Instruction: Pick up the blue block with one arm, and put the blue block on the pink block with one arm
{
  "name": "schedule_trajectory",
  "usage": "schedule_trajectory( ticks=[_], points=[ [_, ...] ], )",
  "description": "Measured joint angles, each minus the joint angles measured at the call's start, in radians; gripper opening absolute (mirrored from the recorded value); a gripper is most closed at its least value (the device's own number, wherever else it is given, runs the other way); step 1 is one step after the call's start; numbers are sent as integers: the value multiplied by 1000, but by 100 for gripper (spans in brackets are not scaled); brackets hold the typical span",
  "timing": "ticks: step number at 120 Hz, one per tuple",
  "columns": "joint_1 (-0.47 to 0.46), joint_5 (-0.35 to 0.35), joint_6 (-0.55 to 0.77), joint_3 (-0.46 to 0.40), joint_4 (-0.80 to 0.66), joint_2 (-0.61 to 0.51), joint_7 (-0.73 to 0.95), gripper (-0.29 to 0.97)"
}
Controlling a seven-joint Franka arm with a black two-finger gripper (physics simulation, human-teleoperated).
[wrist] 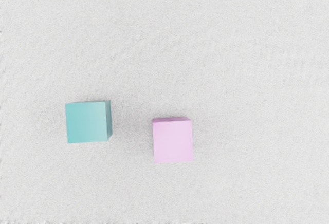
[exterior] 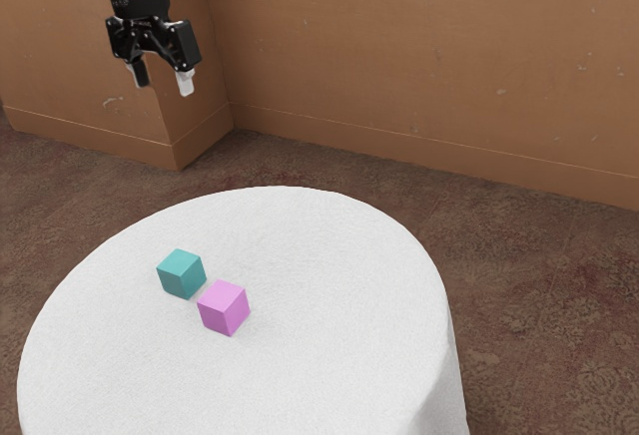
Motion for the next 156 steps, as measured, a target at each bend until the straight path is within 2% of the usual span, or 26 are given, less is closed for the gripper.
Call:
schedule_trajectory(
  ticks=[28, 36, 45, 56, 71, 93, 102, 111, 122, 128, 141, 156],
  points=[
    [3, 7, -13, -1, 17, 4, -45, 68],
    [5, 7, -28, -10, 111, -21, -54, 68],
    [16, 8, -43, -64, 163, -48, -62, 68],
    [-26, 8, -57, -94, 173, -57, -67, 68],
    [-86, 17, -77, -91, 167, -39, -60, 68],
    [38, 29, -82, -88, 151, -7, -20, 68],
    [53, 34, -78, -88, 129, -3, -7, 68],
    [44, 67, -59, -93, 56, -30, 4, 68],
    [41, 95, 50, -99, -315, -255, 15, 68],
    [63, 102, 112, -99, -436, -313, 20, 68],
    [119, 110, 235, -96, -557, -304, 29, 68],
    [180, 108, 361, -95, -610, -198, 44, 68]
  ],
)
